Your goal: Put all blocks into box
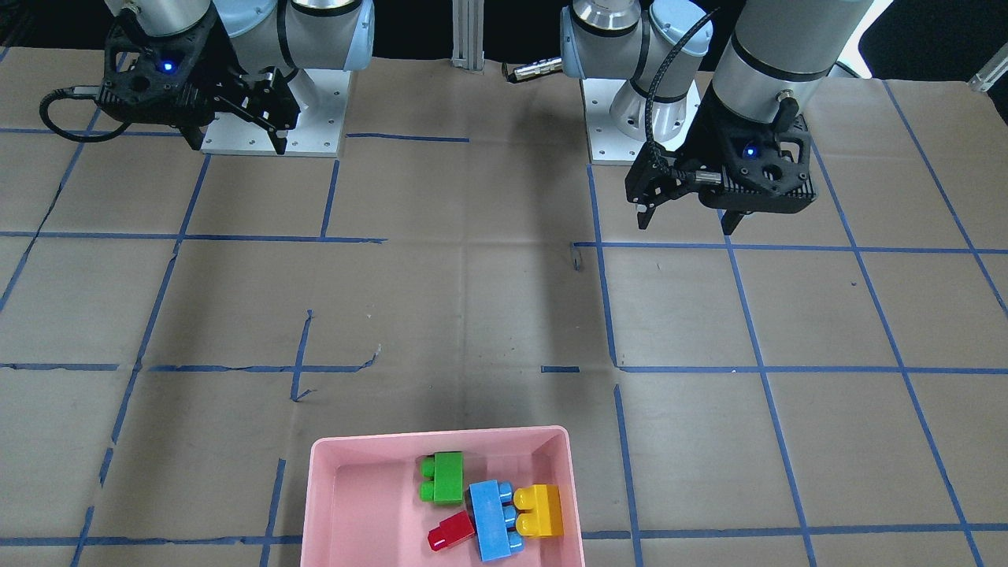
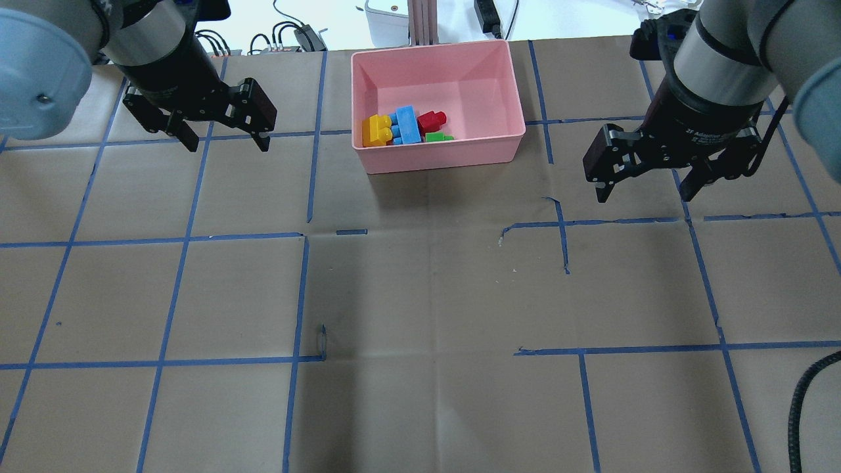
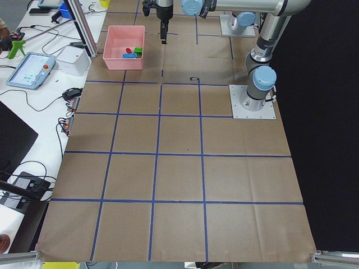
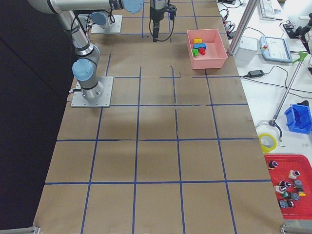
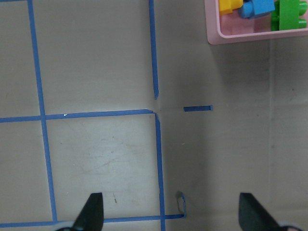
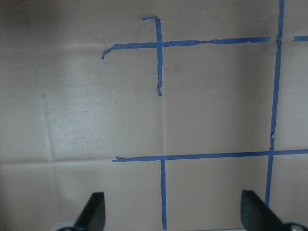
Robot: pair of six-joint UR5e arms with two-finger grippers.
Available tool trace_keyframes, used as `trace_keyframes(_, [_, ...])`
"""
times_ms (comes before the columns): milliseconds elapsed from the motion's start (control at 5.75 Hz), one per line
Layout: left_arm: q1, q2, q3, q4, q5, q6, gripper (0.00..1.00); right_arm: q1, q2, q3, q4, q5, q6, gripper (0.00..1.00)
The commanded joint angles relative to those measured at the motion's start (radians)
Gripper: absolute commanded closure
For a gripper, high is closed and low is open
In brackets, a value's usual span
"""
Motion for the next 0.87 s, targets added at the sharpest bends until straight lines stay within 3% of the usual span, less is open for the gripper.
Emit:
trace_keyframes(0, [0.0,0.001,-0.003,0.0,0.001,0.002,0.0,-0.004,0.043,-0.011,-0.007,-0.003,0.002,0.0])
trace_keyframes(696, [0.0,0.01,-0.006,-0.002,-0.002,0.002,0.0,-0.005,0.043,0.003,-0.01,-0.001,0.001,0.0])
